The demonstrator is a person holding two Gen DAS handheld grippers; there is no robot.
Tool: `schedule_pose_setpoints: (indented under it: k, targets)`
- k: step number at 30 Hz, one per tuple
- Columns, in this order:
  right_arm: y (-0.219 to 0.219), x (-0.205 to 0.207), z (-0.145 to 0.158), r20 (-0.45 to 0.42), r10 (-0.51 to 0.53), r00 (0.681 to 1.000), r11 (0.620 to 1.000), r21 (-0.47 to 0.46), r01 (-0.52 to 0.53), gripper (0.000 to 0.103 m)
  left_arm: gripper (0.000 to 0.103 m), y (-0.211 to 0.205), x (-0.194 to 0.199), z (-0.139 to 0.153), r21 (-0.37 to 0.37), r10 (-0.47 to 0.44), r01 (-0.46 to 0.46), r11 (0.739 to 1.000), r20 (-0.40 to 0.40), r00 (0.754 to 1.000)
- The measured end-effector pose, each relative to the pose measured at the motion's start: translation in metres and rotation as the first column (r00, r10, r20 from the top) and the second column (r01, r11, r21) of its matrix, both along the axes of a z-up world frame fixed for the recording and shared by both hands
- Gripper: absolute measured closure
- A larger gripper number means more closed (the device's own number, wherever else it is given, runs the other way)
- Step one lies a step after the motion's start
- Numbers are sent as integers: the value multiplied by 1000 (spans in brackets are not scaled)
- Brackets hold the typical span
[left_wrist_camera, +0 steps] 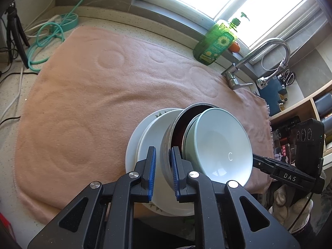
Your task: Organize plates and bowls
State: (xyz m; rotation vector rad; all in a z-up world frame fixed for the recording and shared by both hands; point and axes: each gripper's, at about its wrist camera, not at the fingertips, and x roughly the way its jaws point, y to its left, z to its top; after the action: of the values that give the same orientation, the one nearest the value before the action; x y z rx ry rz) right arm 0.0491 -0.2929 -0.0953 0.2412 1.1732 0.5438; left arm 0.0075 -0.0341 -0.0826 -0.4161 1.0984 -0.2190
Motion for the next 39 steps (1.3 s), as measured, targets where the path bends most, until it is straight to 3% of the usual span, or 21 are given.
schedule_pose_setpoints:
  k: [6, 8, 10, 15, 17, 19, 23, 29, 39]
  targets:
    - [-10, -5, 11, 44, -18, 999, 1000, -8, 19, 87, 90, 6, -6, 7, 2, 22, -22, 1000, 19, 1000]
    - [-14, -7, 15, 59, -22, 998, 1000, -15, 23, 77, 90, 9, -7, 9, 3, 30, -31, 1000, 24, 999]
    - [-17, -10, 19, 81, -32, 996, 999, -17, 34, 53, 89, 10, -10, 12, 6, 36, -36, 999, 32, 999]
    - [-24, -18, 30, 149, -29, 988, 998, -50, 37, 36, 59, 9, -18, 21, 40, 40, -43, 998, 66, 997]
    - [-25, -23, 35, 188, -27, 982, 997, -70, 41, 28, 51, 8, -22, 25, 54, 41, -45, 998, 81, 996]
    - [-26, -28, 39, 222, -22, 975, 995, -88, 42, 23, 49, 5, -24, 27, 77, 30, -37, 996, 94, 995]
    - [-30, -37, 48, 274, -25, 961, 994, -92, 52, 19, 38, -4, -32, 33, 132, 14, -30, 991, 122, 992]
    - [-33, -52, 55, 320, -32, 947, 992, -103, 69, 18, 32, -19, -49, 41, 192, 0, -32, 981, 167, 986]
    - [-47, -71, 59, 367, -100, 925, 987, -78, 137, 18, 31, -42, -65, 51, 298, -21, -47, 953, 221, 975]
